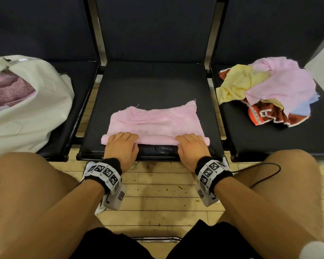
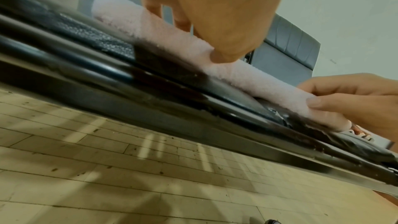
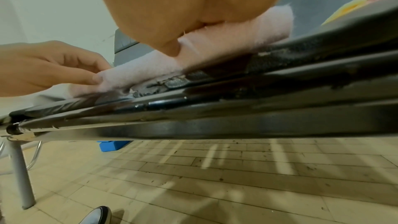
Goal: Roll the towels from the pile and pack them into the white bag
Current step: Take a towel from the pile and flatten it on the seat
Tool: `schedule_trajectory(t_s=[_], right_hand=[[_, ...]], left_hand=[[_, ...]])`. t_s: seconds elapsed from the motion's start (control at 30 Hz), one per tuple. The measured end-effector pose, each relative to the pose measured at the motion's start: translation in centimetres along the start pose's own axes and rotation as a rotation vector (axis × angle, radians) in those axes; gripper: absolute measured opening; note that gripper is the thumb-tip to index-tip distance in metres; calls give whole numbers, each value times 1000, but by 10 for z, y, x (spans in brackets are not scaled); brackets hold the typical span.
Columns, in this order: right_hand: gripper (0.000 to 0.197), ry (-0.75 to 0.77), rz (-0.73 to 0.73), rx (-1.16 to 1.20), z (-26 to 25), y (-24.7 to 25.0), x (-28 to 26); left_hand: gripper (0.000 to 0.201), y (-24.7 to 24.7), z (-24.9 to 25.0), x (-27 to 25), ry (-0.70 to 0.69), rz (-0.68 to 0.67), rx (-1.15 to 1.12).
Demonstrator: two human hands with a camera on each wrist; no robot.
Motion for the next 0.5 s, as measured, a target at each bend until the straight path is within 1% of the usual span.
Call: schedule_trajectory(t_s=[0.17, 0.23, 0.3, 0.37, 0.43, 0.47, 0.5], right_hand=[[38, 1, -34, -16, -3, 7, 0], [37, -30, -19, 2, -2, 11, -1], [36, -51, 28, 32, 0, 14, -2], [30, -9, 99, 31, -3, 16, -1], [26, 38, 175, 14, -5, 18, 0], [26, 56, 190, 8, -6, 18, 0], [24, 69, 183, 4, -8, 17, 1]], left_hand=[[28, 4, -1, 2, 25, -6, 29], [29, 2, -1, 2, 44, -50, 27], [31, 1, -2, 2, 56, -70, 22], [29, 5, -2, 3, 51, -25, 34], [19, 12, -1, 3, 26, 66, 40], [13, 13, 0, 4, 10, 82, 47], [11, 11, 2, 4, -5, 71, 57]])
Point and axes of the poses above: each hand's wrist, its own x-axis towards the middle knuckle, its own y-axis out of the back of the hand, z = x × y, the point moved 8 cm from there along x, towards the middle knuckle, and after that the axes turned 6 degrees about x, right-handed, at the moved point
